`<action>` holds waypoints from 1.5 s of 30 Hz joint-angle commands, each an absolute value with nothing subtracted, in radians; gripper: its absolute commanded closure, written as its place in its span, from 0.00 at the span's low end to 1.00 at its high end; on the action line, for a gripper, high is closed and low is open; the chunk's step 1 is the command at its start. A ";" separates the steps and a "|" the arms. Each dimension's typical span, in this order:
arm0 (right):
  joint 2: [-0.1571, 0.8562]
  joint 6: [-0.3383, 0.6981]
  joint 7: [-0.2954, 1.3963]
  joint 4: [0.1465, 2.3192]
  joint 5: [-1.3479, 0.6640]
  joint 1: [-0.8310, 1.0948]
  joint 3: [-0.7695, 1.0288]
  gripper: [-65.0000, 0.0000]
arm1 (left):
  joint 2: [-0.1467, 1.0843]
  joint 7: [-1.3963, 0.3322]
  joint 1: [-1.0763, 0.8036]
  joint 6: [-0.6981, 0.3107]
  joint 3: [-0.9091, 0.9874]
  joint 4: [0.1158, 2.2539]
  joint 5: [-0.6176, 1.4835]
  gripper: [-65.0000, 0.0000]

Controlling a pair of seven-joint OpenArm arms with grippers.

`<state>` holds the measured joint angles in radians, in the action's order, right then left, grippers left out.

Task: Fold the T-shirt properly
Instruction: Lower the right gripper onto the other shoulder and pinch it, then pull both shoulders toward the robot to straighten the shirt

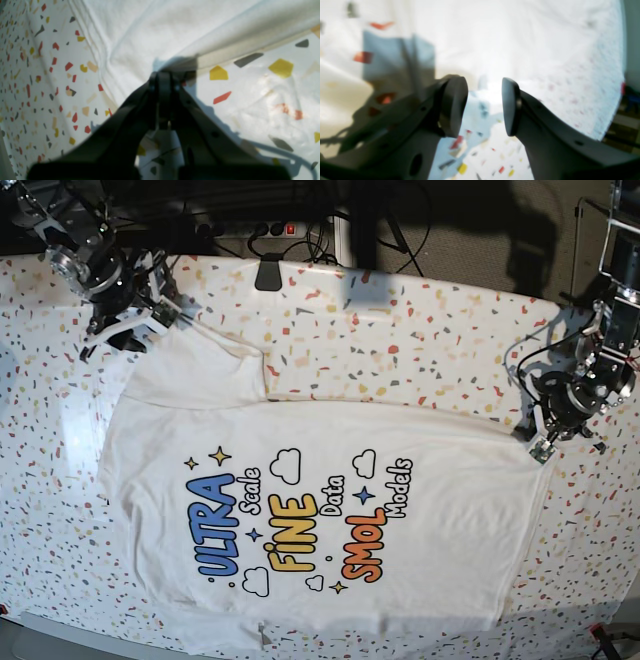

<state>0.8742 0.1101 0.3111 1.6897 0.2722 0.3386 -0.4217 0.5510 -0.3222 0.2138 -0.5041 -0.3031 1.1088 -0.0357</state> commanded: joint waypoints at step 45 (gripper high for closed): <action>1.047 -0.205 0.392 1.819 0.204 0.297 -0.687 1.00 | 0.741 -0.366 0.092 -0.382 -0.302 1.319 0.293 1.00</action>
